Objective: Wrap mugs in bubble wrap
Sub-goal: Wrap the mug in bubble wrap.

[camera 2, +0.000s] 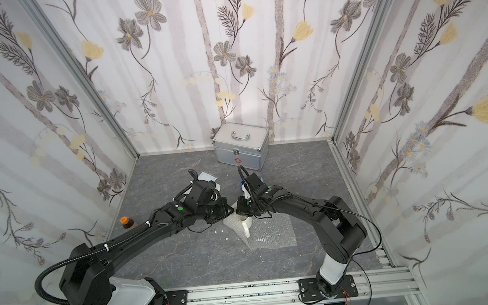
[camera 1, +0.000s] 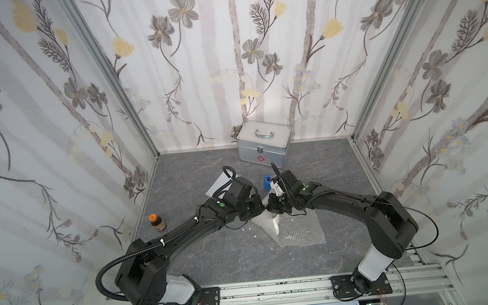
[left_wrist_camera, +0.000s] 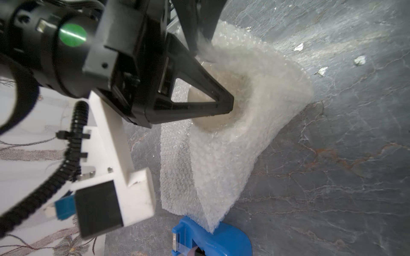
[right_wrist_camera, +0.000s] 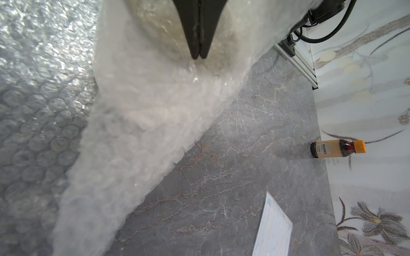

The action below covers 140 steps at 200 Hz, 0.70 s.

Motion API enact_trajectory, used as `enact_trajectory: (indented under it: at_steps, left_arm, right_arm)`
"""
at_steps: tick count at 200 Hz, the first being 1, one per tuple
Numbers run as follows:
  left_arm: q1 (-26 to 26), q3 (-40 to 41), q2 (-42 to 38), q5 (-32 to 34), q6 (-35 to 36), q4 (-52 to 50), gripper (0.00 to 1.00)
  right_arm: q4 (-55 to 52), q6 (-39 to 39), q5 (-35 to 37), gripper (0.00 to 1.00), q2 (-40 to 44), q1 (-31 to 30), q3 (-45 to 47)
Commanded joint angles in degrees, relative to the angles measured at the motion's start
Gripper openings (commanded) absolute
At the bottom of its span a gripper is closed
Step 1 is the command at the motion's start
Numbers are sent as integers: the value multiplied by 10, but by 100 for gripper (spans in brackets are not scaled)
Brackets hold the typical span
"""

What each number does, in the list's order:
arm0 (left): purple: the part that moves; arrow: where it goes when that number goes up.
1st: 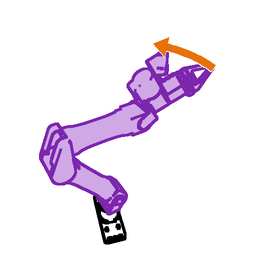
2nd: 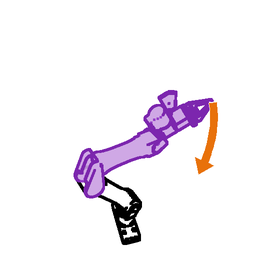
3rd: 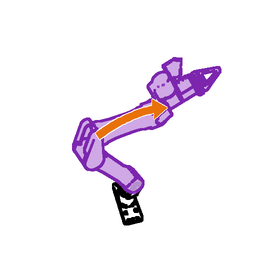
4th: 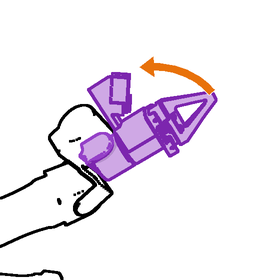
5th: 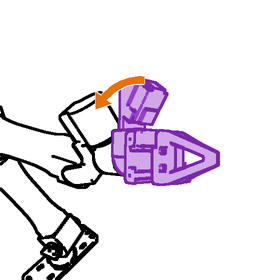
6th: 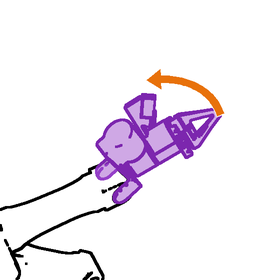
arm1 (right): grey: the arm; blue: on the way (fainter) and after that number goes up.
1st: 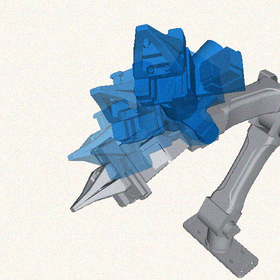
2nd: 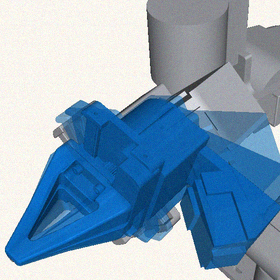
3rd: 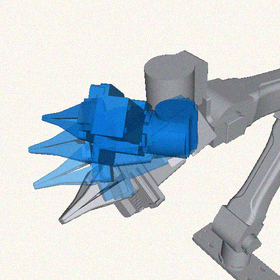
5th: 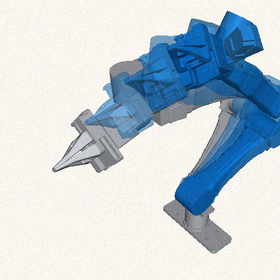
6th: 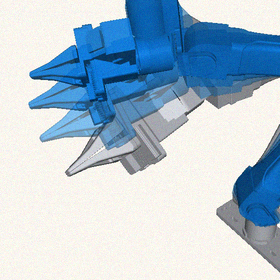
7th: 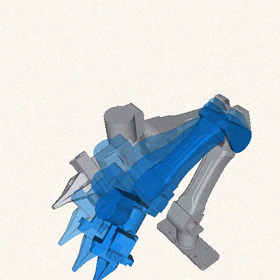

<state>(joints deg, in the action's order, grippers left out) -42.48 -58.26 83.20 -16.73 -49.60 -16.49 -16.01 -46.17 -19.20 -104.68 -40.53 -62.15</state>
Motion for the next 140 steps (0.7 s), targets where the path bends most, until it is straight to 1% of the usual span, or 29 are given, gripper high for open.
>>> enact_trajectory:
  at_steps: [1, 28, 49, 94, 122, 140]
  left_arm:
    - [0, -13, 25, 8, 13, 33, 0]
    - [1, -19, 57, 12, 12, 39, 0]
    - [1, -23, 75, 11, 10, 43, 0]
    - [1, -25, 98, 10, 8, 47, 0]
    - [1, -27, 108, 4, 8, 49, 0]
    - [1, -29, 112, 3, 8, 49, 0]
  right_arm:
    - [25, -12, -1, 1, 11, -1, 6]
    - [30, -20, 3, 3, 31, -2, 17]
    - [26, -23, 9, 10, 46, -2, 21]
    - [19, -23, 32, 17, 83, -2, 42]
    - [38, -21, 12, 26, 86, -2, 54]
    - [43, -20, 4, 26, 80, -3, 54]
